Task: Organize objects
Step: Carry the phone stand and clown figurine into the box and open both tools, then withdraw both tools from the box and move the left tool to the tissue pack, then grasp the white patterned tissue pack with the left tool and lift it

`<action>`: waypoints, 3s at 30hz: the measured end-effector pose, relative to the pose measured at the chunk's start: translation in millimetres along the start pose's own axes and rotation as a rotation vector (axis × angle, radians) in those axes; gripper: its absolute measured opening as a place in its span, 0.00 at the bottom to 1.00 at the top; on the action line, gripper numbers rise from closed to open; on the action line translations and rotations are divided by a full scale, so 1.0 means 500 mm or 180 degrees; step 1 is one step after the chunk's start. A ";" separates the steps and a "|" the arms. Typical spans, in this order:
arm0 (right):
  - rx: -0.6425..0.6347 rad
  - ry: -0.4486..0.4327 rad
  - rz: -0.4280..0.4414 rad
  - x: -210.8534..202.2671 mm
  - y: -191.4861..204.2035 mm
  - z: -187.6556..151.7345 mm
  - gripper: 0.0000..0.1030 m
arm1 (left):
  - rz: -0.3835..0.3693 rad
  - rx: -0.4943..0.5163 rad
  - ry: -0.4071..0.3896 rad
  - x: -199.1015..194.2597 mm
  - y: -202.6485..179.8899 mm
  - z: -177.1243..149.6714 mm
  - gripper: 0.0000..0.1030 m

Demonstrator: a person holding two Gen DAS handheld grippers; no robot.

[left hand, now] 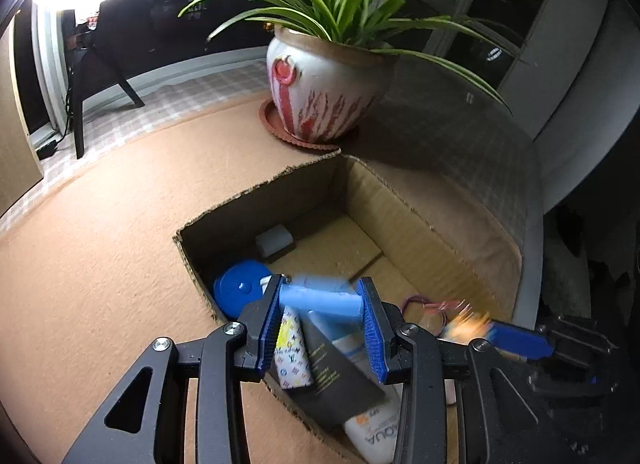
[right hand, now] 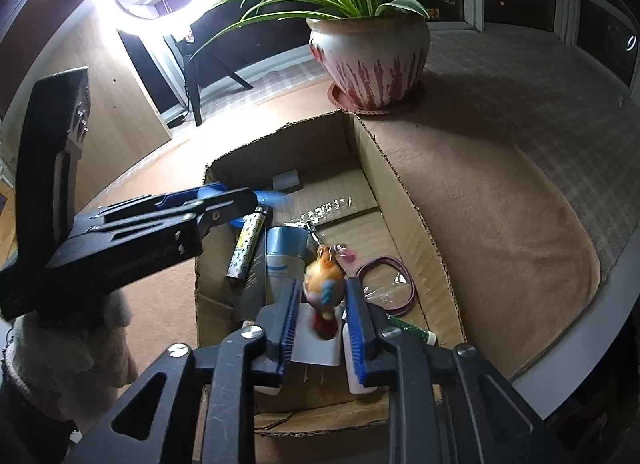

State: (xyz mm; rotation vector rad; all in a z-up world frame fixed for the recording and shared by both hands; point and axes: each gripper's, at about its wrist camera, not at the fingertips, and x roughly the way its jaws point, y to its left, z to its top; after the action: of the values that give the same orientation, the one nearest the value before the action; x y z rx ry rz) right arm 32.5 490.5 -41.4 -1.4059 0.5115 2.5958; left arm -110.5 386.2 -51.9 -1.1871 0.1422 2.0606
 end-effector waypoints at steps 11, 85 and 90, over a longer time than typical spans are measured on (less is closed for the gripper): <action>0.0034 -0.0049 0.0006 -0.007 0.012 0.004 0.47 | 0.0108 -0.0068 -0.0041 -0.031 0.037 -0.013 0.64; -0.0864 0.0565 0.0368 0.124 0.362 -0.033 0.47 | 0.0873 -0.1879 0.0086 -0.226 0.887 -0.199 0.53; -0.0907 0.0595 0.0469 0.134 0.380 -0.040 0.47 | 0.0871 -0.1957 0.0045 -0.227 0.793 -0.248 0.53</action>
State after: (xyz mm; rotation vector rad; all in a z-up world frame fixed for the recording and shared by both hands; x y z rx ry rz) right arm -42.8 303.9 -64.4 -1.7748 0.2836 2.7550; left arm -245.9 -14.5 -133.6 -1.6143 -0.3699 2.4260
